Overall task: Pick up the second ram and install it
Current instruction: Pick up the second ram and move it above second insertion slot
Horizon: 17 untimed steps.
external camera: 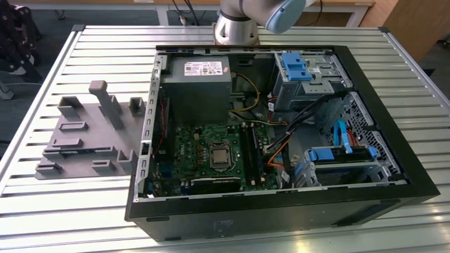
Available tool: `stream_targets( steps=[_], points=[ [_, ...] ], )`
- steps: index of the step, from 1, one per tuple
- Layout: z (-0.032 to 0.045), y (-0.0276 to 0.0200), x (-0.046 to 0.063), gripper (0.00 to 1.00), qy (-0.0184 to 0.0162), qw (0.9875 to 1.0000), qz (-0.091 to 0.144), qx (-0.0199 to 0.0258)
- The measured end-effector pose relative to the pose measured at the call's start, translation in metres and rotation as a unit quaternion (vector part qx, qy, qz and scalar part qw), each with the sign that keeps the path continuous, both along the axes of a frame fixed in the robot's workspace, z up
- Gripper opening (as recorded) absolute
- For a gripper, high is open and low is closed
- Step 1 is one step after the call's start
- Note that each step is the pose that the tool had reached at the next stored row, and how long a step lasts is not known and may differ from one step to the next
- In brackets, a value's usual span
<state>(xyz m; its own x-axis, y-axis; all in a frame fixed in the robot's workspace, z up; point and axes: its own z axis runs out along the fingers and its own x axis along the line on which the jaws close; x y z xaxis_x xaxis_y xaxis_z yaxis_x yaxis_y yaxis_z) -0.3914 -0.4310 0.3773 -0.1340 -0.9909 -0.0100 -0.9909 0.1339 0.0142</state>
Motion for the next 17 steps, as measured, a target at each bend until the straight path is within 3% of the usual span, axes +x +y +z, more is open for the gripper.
stream_targets(
  steps=[6,10,14,17],
  points=[
    [-0.0009,-0.0003,-0.0008,0.11,-0.0006,0.9999,0.011,-0.0001],
    [-0.0009,-0.0003,-0.0009,0.23,-0.0005,0.9999,0.011,-0.0006],
    [-0.0041,-0.0003,-0.0009,0.42,-0.0006,0.9999,0.012,-0.0005],
    [-0.0087,-0.0003,-0.001,0.42,-0.0006,0.9999,0.012,-0.0004]
  ],
)
